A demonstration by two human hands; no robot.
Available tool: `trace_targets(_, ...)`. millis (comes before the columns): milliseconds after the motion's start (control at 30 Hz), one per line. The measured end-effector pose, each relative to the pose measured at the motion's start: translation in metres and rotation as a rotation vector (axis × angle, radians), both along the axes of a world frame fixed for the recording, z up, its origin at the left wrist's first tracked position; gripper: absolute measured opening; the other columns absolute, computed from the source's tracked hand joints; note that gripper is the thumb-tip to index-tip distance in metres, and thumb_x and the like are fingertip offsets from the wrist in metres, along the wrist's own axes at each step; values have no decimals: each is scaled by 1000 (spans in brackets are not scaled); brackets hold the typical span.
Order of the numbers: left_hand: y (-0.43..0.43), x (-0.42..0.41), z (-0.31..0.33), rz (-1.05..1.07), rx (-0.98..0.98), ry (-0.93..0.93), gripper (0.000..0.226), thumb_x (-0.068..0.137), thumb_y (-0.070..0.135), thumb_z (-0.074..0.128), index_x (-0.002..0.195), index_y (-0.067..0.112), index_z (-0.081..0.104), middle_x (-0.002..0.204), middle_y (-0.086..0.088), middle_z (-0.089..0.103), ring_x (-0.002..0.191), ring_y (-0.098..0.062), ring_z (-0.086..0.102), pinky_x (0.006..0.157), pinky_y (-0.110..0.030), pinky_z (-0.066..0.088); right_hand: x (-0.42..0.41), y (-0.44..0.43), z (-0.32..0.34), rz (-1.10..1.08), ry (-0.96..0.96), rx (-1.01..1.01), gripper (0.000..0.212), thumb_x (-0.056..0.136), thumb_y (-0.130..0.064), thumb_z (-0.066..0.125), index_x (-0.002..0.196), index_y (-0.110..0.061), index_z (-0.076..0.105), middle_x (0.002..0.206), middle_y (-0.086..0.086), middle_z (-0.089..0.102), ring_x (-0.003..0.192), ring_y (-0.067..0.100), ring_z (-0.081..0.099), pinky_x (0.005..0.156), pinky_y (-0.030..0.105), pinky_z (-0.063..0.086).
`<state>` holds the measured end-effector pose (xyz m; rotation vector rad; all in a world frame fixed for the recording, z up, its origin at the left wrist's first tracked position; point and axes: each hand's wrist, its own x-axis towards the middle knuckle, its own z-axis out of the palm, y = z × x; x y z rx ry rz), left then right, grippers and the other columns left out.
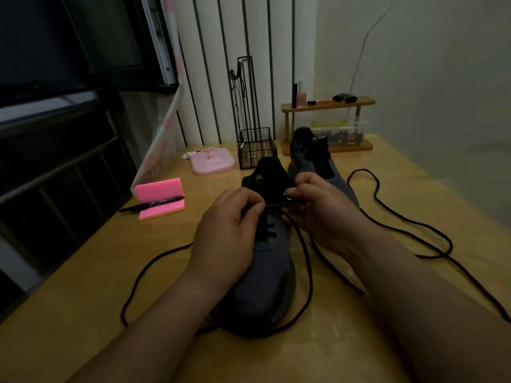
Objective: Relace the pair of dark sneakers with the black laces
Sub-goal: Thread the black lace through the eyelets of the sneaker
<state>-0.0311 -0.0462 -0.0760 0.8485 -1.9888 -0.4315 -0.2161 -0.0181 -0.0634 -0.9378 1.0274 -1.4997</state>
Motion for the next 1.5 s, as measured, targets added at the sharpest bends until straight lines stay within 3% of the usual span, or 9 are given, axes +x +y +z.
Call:
trace_targets(400,2,-2,-2,46,-62,-83,13,105,20,55,96,29,59,97,12,53,87,-7,54,72,-34,46,1,1,-1,5,-23,-2,21,100,1,50,93,-19,46,88,5,59,67,16,64,63,28,57)
trace_targets(800,-5,-8,9,-2,168,-32,14,101,20,66,95,31,72,97,9,61,93,0,57,74,-5,38,-2,6,0,-22,17,19,23,106,-26,57,121,-10,59,89,7,68,80,20,69,79,36,57)
trace_targets(933,-3,-8,10,1,196,-2,12,101,22,66,96,29,74,98,7,63,93,1,59,75,-6,40,-9,10,1,29,404,27,23,100,-25,68,109,-4,66,94,9,68,87,25,66,83,42,54)
trace_targets(1067,-2,-6,16,-8,218,-38,12,102,24,66,102,31,75,102,10,64,95,3,59,75,-5,42,-4,14,3,-5,510,-3,18,103,-24,64,101,-7,67,94,7,71,91,26,68,85,44,56)
trace_targets(1133,2,-4,21,-17,232,-54,18,102,21,66,111,35,72,104,14,64,92,4,60,74,-5,43,-7,14,7,-113,396,-21,19,107,-23,55,109,-8,66,102,7,74,99,25,73,86,40,59)
trace_targets(1200,7,1,25,-50,325,-19,31,102,13,64,122,36,67,104,13,65,77,0,62,67,-12,47,-17,14,17,-165,-74,-64,24,111,-20,45,118,-3,60,103,10,73,101,26,76,86,39,62)
trace_targets(1300,14,9,37,-191,686,326,46,98,-7,56,128,26,66,110,-6,65,57,-12,54,49,-24,44,-32,17,24,-147,-508,-109,15,110,-16,43,107,-6,54,77,5,55,68,16,67,72,35,63)
trace_targets(1400,17,10,43,-278,884,529,47,96,-10,55,128,20,69,106,-11,66,57,-12,52,48,-24,40,-31,20,16,-113,-82,14,17,110,-24,48,102,-11,56,73,0,45,57,11,47,56,26,48)
trace_targets(1500,23,10,38,-175,795,359,43,97,-7,57,126,23,67,110,-11,67,60,-13,58,52,-27,45,-15,23,13,-47,378,62,33,106,-41,55,112,-9,63,85,2,55,69,15,53,63,28,48)
